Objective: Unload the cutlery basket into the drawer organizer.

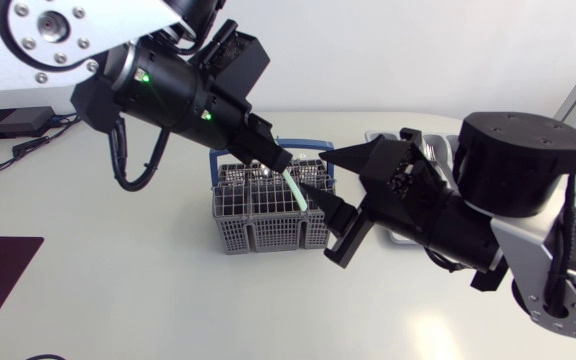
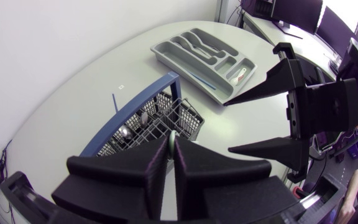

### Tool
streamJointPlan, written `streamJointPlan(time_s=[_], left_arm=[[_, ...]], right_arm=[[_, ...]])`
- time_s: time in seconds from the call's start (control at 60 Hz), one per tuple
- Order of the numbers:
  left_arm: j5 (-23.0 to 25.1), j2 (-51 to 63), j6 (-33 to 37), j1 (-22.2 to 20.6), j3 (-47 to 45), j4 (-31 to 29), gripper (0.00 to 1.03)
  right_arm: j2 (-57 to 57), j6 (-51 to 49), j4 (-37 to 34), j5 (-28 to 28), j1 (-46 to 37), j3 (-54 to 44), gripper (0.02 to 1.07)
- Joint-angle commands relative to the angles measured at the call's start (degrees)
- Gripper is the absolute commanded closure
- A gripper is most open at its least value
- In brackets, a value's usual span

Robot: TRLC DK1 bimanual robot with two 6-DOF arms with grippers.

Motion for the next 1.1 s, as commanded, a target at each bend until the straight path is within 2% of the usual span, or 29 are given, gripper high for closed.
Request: streamJointPlan(time_s=[0.0, 0.167, 0.4, 0.667, 0.767, 0.833, 0.983, 1.083], left_arm=[[1.7, 1.3, -1.9, 0.3, 1.9, -0.4, 0.91], [3.5, 1.6, -2.1, 0.4, 2.8, -0.4, 0.91], [5.0, 2.5, -2.3, 0.4, 3.6, -0.4, 0.91], [5.2, 2.7, -2.3, 0.5, 3.7, -0.6, 0.91], [5.3, 2.7, -2.3, 0.5, 3.7, -0.6, 0.91], [5.3, 2.7, -2.3, 0.5, 3.8, -0.6, 0.91], [5.3, 2.8, -2.3, 0.5, 3.7, -0.6, 0.91], [5.3, 2.7, -2.3, 0.7, 3.7, -0.7, 0.91]], right_arm=[[1.4, 0.8, -0.4, 1.0, 1.2, -0.1, 0.39], [3.7, 1.2, -0.4, 1.5, 1.9, 1.5, 0.44], [7.4, 1.8, 0.7, 2.1, 1.9, 3.8, 0.61], [9.1, 2.0, 0.8, 2.1, 1.8, 5.6, 0.72], [9.7, 2.1, 0.9, 2.0, 1.8, 6.0, 0.80], [10.2, 2.1, 1.0, 2.0, 1.8, 6.3, 0.80], [10.5, 2.2, 0.9, 2.0, 1.6, 6.5, 0.99], [10.5, 2.2, 0.6, 1.9, 1.6, 6.5, 1.01]])
